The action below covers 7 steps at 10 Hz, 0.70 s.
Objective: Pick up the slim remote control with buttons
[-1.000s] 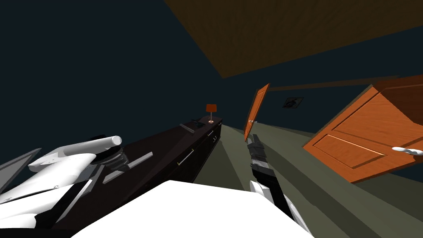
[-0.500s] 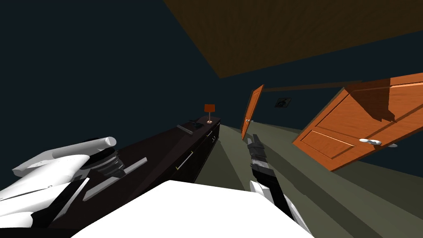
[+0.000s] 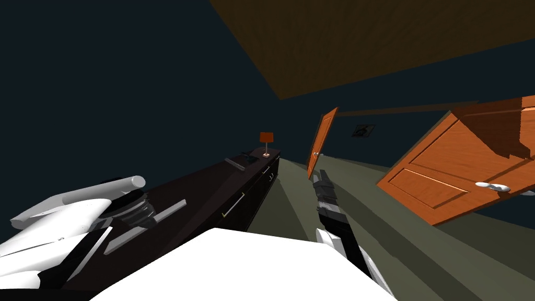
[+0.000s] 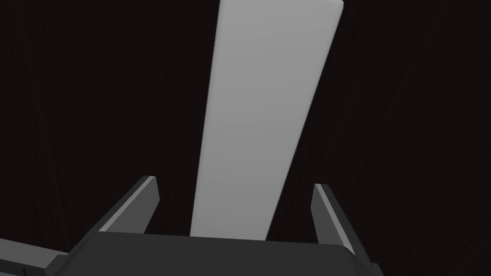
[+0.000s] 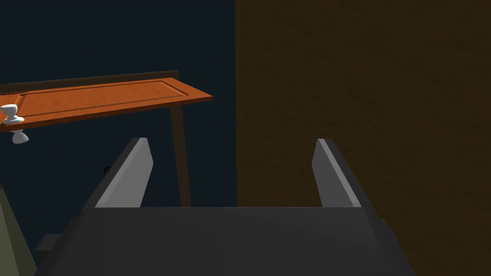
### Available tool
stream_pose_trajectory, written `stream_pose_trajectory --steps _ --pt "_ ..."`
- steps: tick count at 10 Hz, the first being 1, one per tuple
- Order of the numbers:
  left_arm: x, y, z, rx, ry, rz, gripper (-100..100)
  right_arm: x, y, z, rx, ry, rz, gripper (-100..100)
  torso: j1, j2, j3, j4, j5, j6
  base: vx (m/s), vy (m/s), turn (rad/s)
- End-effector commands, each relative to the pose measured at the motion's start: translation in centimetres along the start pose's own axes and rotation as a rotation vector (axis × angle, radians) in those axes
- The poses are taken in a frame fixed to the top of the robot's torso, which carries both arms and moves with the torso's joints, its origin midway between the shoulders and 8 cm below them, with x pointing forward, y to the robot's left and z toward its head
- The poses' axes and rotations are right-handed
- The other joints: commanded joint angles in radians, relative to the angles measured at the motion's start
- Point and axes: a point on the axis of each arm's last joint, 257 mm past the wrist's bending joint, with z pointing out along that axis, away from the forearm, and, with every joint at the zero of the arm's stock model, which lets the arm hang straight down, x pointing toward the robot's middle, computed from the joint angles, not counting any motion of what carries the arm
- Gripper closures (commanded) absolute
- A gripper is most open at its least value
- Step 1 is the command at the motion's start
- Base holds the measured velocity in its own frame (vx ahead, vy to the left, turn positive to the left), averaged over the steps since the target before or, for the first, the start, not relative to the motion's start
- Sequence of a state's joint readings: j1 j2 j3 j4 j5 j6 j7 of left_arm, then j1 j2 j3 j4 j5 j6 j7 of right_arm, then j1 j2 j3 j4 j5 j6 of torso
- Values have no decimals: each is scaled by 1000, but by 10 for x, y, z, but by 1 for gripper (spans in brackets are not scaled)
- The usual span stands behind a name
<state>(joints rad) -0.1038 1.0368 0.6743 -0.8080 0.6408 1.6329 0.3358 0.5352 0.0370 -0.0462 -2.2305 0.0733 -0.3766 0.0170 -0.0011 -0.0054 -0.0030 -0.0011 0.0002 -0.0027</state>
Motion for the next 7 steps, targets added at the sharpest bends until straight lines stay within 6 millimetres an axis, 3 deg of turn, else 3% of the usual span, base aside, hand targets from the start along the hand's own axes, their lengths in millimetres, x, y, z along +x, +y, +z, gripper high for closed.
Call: stream_pose_trajectory --steps 1,3,4,7 --pt "-4 0 8 1 1 19 -100 0 0 0 0 0 0 0 0 0 0 0 0 0 106 -22 97" --pt "-4 0 8 0 0 19 -100 0 0 0 0 0 0 0 0 -1 -1 0 0 0 72 -16 48" --pt "-5 0 9 1 1 21 100 0 0 0 0 0 0 0 1 2 1 0 0 1 8 -3 -2" --pt "-4 0 9 0 0 23 100 0 0 0 0 0 0 0 2 5 3 1 0 0 0 0 0"
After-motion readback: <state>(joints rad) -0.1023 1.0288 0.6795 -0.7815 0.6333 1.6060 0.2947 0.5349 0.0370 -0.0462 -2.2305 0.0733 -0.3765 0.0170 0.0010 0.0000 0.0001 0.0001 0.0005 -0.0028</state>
